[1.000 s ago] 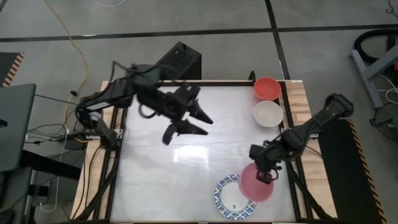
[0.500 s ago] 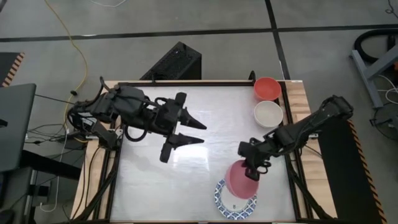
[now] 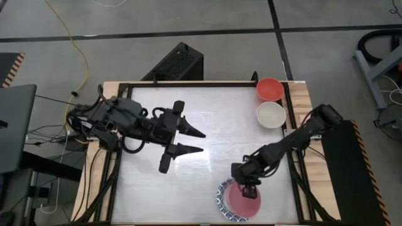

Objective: Nest bowls inside each other
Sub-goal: Stack the pink bowl on top of the white blue patterned bowls

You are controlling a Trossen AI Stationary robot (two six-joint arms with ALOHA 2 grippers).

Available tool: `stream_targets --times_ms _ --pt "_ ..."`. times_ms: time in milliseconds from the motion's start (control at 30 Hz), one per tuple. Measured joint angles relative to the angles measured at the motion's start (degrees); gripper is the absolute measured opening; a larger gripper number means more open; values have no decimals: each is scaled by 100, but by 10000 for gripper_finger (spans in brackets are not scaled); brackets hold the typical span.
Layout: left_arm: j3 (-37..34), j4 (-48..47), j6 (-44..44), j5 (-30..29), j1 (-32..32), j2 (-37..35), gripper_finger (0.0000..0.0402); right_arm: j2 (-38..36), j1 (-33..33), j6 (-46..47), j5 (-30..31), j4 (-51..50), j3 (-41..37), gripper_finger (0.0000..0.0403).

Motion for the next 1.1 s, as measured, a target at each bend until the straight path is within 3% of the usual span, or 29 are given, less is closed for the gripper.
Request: stream_targets --times_ms 167,300,467,1100 --pt "0 -185 49 -39 -59 1 167 346 -83 -24 -37 19 267 10" --pt "0 -315 93 -204 -59 1 167 882 -190 -65 -603 -31 297 10" --pt "0 -326 99 -421 -57 0 167 1164 -170 -35 -666 -77 303 10" --pt "-2 -479 0 -632 -56 0 167 1135 -448 -28 -53 -491 303 44"
